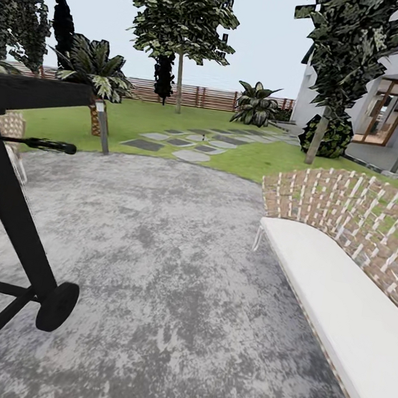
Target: In the garden, pick up the pesticide atomizer on the floor and spray pesticide onto both trees until each tree trunk is fully covered.
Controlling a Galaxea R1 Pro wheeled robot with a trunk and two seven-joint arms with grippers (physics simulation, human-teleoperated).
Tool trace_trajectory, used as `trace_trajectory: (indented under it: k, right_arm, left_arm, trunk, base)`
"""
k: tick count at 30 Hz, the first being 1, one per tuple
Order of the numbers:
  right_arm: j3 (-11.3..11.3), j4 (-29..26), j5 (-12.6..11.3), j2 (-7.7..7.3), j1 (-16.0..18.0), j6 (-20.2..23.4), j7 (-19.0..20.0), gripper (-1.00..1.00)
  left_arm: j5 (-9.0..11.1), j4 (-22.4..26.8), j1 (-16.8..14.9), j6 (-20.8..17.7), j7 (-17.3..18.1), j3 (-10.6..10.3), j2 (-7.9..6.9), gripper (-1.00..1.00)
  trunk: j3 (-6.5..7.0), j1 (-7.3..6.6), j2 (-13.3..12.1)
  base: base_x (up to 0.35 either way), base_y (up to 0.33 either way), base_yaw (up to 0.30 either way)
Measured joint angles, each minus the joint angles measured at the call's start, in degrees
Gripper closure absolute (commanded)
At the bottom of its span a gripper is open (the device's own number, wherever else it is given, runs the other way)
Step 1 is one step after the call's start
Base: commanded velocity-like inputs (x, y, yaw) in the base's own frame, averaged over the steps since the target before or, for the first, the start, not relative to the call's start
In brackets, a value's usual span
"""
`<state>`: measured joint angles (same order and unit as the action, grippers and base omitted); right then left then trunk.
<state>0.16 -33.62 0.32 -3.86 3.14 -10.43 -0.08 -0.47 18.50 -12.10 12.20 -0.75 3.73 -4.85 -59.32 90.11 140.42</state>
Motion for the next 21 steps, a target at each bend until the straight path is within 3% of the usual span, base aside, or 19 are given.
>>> trace_trajectory:
  k: [21]
  right_arm:
    - [0.0, 0.0, 0.0, 0.06, 0.0, 0.0, 0.0, -1.00]
  left_arm:
    - [0.0, 0.0, 0.0, 0.0, 0.0, 0.1, -0.02, -1.00]
  trunk:
    - [0.00, 0.00, 0.0]
  base:
    - [0.336, -0.131, 0.000]
